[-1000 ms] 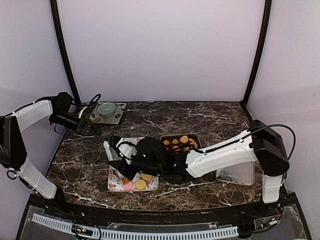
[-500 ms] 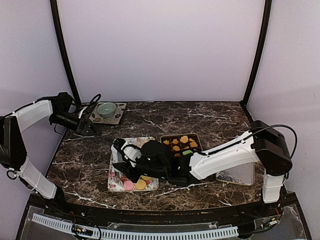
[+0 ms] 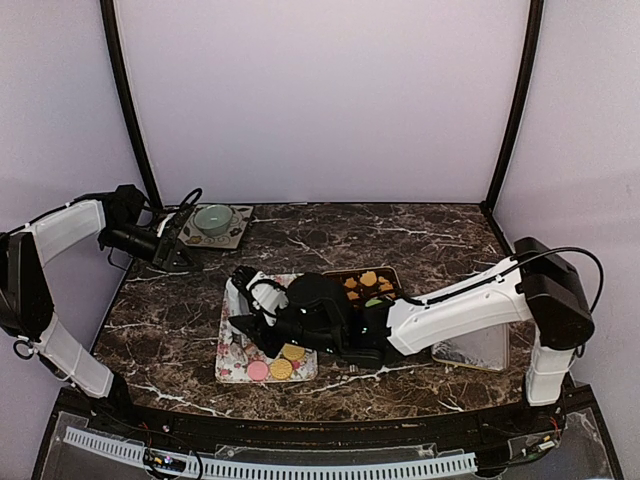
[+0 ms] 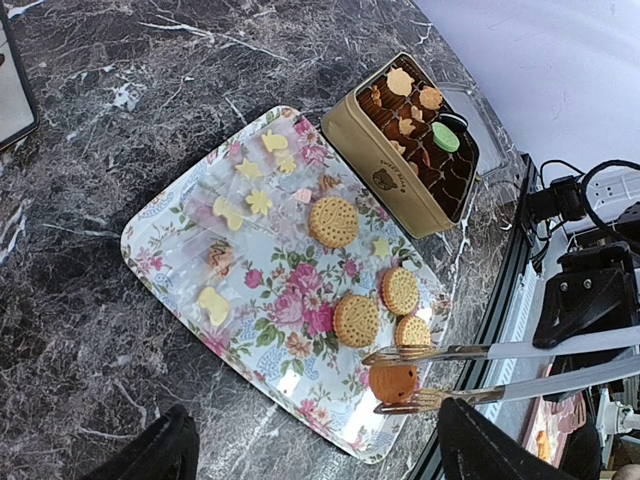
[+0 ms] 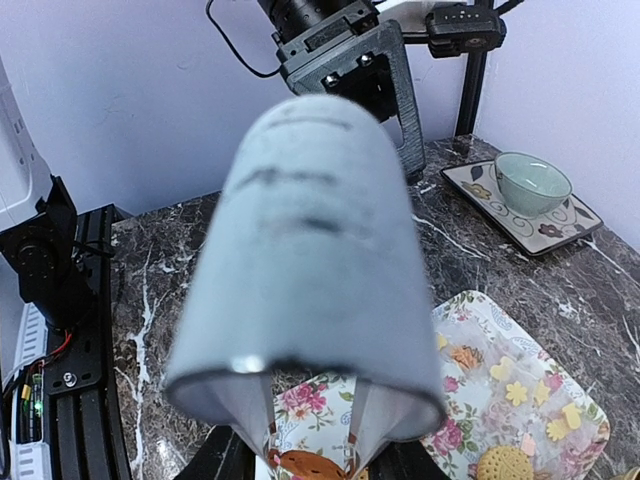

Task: Pack the cookies
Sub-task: Pick up the fake cookies from the plate.

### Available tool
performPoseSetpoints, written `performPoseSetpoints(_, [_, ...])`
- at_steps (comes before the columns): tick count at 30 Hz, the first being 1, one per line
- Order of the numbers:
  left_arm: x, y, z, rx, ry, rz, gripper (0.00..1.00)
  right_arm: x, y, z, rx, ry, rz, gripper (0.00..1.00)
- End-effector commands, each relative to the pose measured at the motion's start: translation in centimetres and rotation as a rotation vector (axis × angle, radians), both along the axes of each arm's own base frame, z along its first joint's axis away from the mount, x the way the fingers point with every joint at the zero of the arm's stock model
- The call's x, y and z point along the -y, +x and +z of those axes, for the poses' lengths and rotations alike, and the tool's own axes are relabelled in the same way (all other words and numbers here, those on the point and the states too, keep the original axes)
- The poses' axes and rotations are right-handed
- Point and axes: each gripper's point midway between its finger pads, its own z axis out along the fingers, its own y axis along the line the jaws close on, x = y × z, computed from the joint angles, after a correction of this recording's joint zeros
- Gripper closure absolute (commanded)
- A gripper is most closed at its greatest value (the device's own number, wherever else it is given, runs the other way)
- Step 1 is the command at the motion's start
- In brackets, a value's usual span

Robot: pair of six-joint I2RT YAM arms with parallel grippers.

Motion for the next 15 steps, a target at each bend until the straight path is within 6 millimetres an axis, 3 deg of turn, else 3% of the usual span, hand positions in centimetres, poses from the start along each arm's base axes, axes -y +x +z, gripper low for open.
performPoseSetpoints(1, [0.1, -0.7, 0.8, 0.001, -0.022, -0.010, 0.15, 1.8, 1.1, 5.7, 0.056, 0.107, -0.062, 0.84])
performPoseSetpoints(4, [0.2, -0.7, 0.8, 0.000, -0.026, -0.009, 0.15, 4.3, 2.1, 7.7, 0.084, 0.115, -0.117, 0.84])
performPoseSetpoints(5, [0.2, -0.6, 0.9, 0.002, -0.029, -0.007, 0.15, 5.6, 2.6, 7.2, 0.085, 0.094, -0.138, 0.84])
performPoseSetpoints(9, [0.3, -0.5, 1.0, 0.000, -0.036, -0.007, 0.15, 10.6, 4.1, 8.3, 0.087, 0.081, -0.216, 0.84])
performPoseSetpoints(15, [0.3, -0.6, 1.1, 0.002, -0.043, -0.008, 0.15, 16.5, 5.9, 6.6, 0.054, 0.020, -0.308, 0.83])
